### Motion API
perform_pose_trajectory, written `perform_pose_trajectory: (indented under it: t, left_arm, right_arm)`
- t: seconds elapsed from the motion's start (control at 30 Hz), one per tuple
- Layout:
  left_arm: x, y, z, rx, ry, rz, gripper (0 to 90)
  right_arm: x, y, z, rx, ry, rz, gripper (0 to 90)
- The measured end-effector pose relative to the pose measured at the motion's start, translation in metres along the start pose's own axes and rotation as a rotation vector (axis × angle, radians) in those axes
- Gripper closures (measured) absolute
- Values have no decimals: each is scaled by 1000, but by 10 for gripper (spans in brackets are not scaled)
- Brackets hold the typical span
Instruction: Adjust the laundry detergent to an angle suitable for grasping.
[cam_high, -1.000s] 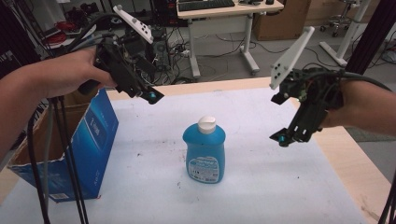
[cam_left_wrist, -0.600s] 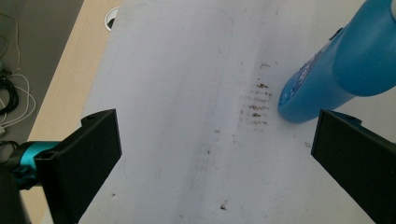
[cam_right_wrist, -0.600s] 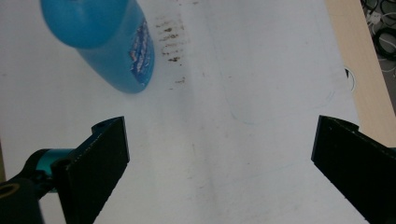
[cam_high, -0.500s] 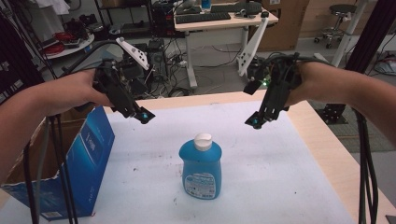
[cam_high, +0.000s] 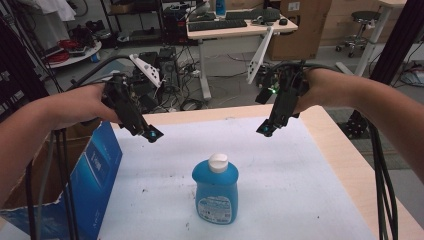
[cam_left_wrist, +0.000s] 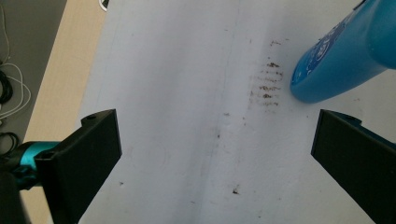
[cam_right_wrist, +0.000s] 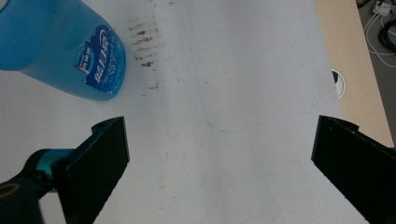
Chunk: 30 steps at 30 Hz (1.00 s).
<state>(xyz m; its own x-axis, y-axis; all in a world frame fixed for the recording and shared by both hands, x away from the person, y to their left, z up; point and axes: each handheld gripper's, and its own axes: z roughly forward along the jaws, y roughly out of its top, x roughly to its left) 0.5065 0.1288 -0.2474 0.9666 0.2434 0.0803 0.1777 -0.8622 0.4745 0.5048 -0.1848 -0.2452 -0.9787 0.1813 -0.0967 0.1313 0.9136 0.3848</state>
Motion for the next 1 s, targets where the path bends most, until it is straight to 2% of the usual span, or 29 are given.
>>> perform_pose_trajectory:
  t: [0.27, 0.3, 0.37, 0.5, 0.67, 0.93, 1.0]
  left_arm:
    - [4, 4, 1, 22, -16, 5, 16]
    - [4, 5, 5, 48, -24, 10, 16]
    - [4, 6, 6, 53, -27, 15, 16]
    - [6, 6, 7, 44, -25, -3, 16]
    - [6, 6, 9, 60, -24, 15, 16]
    - [5, 6, 8, 52, -26, 32, 16]
    - [5, 6, 8, 53, -23, 38, 16]
  right_arm:
    - [-6, 7, 0, 6, 7, 2, 32]
    - [-7, 8, -1, 7, 10, 5, 33]
    - [-7, 8, -1, 6, 12, 7, 32]
    - [-8, 7, 0, 12, 12, 2, 33]
    - [-7, 8, -2, 15, 6, -5, 33]
    - [-6, 9, -5, 9, 2, -16, 33]
    - [-6, 10, -7, 3, 2, -6, 33]
